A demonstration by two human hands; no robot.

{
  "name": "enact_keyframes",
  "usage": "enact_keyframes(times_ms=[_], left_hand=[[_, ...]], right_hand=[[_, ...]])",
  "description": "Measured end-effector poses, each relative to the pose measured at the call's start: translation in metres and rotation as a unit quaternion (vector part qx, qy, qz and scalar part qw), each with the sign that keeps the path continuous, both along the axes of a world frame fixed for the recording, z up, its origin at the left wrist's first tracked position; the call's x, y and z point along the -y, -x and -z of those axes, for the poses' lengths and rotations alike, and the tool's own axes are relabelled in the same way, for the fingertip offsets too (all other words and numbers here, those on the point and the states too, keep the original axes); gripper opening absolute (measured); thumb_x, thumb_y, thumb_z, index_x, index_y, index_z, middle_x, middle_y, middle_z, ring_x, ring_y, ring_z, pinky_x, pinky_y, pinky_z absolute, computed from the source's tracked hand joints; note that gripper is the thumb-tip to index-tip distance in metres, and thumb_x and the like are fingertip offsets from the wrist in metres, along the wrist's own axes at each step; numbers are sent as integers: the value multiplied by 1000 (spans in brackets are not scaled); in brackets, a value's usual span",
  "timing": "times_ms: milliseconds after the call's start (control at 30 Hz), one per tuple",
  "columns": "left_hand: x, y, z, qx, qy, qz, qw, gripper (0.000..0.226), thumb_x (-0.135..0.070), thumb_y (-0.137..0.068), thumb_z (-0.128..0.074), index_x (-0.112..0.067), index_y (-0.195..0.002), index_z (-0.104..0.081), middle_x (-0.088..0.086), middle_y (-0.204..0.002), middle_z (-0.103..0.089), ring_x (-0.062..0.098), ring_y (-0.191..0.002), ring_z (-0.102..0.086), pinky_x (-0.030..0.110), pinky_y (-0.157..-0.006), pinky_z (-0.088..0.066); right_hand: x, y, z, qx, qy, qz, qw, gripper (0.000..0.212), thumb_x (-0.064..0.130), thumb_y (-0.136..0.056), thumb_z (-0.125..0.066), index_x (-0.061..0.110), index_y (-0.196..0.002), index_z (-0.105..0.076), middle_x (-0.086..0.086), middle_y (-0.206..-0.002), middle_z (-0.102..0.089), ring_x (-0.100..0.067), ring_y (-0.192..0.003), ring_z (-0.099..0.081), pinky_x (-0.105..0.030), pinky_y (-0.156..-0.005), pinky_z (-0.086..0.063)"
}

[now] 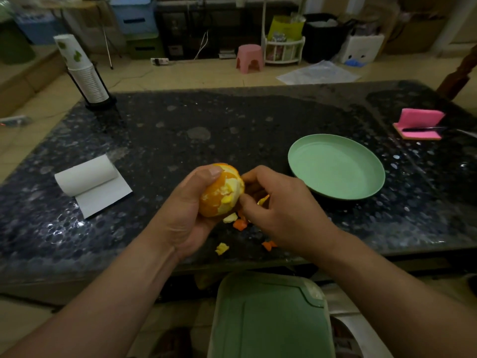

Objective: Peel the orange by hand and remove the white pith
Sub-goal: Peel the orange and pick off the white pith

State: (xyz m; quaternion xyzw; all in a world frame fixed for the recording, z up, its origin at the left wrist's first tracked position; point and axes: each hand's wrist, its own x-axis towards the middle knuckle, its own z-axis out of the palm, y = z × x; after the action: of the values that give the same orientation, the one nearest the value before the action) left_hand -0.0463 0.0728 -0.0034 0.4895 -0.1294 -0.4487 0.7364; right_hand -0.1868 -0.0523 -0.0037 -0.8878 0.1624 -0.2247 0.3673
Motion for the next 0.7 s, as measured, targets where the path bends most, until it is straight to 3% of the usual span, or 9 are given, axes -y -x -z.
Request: enact_keyframes(times_ms=[133,300,567,700], left_hand=[[-1,0,-3,-13,-7,5,1000,56,-31,-79,-70,-10,-130,-65,16,-111,-73,25,-93,-74,43,-84,-64],[0,3,-3,25,-18,16,999,53,-31,-81,-69,-9,-129,-64,14,-109,-73,25,-94,-72,40,-79,-64],[2,7,0,49,-20,13,999,57,-33,-84,-69,-2,-132,-63,17,-109,-72,28,-95,-70,39,-78,-62],[0,5,-1,22,-19,18,999,53,-34,-82,-69,-7,-127,-67,18,-110,-72,28,-94,-73,43,-81,-64]], right_hand=[[1,2,-3,-9,-15,-10,1000,14,31,-100,-70,27,-113,-67,12,-93,-75,-4,-87,-72,-36,-75,-62],[-4,1,-5,12,-31,19,999,11,30,-96,-74,25,-100,-64,10,-80,-72,-6,-72,-71,-35,-64,-60],[-6,4,-9,42,-125,34,991,9,7,-94,-73,12,-90,-66,8,-64,-65,-1,-52,-62,-14,-49,-46],[3,7,-14,18,-167,-13,986,4,14,-98,-72,17,-96,-69,5,-77,-74,-4,-64,-68,-18,-57,-51]])
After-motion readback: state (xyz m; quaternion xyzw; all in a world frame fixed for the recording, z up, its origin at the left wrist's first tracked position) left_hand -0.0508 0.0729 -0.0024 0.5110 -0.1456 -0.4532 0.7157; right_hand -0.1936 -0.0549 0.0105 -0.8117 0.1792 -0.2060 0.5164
